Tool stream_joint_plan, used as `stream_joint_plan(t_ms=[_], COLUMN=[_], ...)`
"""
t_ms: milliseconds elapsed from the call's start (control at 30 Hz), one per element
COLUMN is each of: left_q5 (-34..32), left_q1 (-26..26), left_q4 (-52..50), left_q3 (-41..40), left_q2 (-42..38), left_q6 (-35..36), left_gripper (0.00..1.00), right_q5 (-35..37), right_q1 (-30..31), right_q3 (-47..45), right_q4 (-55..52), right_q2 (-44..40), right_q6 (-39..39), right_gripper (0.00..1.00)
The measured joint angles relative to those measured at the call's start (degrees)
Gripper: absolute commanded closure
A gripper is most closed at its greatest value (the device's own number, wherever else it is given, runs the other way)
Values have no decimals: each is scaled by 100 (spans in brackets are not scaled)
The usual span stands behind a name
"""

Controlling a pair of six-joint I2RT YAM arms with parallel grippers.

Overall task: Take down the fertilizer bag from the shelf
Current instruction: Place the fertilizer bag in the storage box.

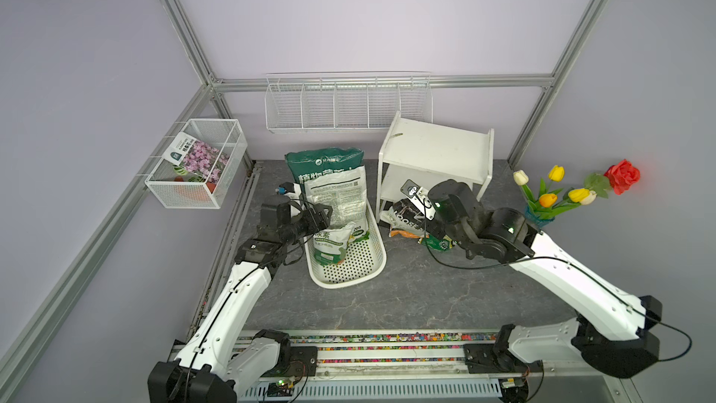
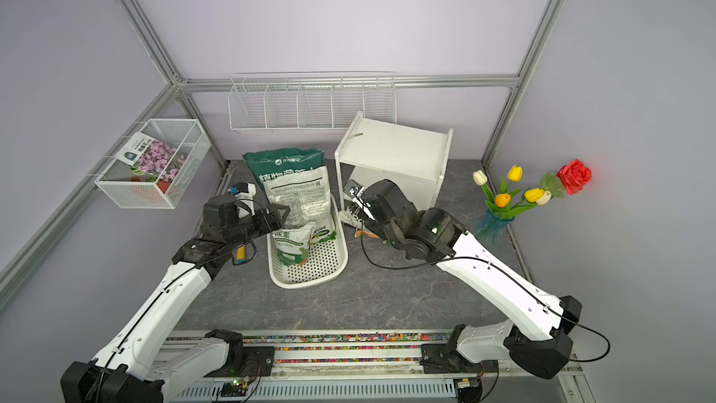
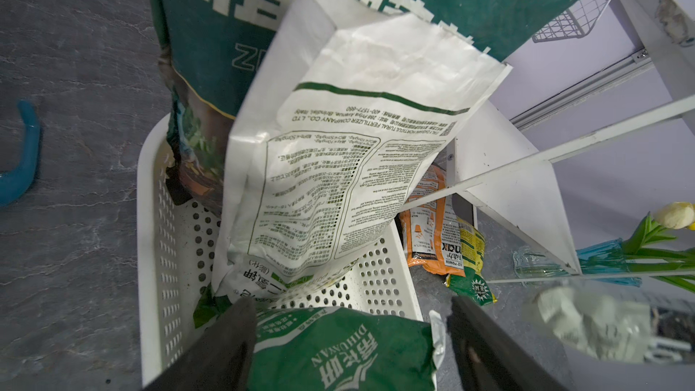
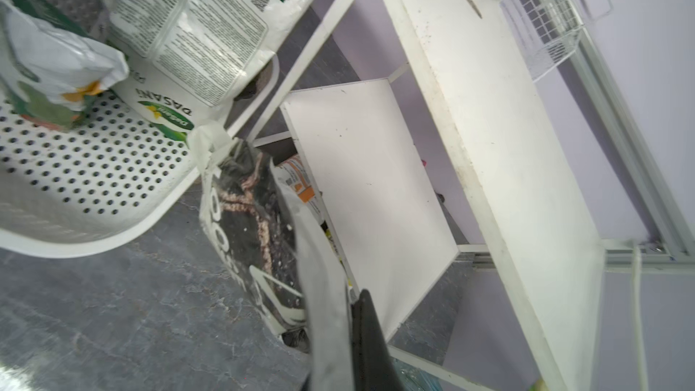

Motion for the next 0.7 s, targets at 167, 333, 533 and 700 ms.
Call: stream_joint_plan(t_ms=[167,333,533,700], left_q5=[-98,-219,-404,-575], left_q1=[0,0,0,0], left_q4=[-2,4,-2,-2], left_q3=[-2,-116,-240,-304], left_q2=[-90,-251,-356,-507], left_q6=[4,24,24,44], left_gripper=[16,15,15,14], right_q5=[-839,-1519,-2192,-2616], right_q1=[66,151,238,260], right_q3=[0,0,11,72], right_q4=[4,72,433,629], right_q2=[0,13,317,833], right_q6=[144,157,-120,-435], right_gripper=[100,100,100,100])
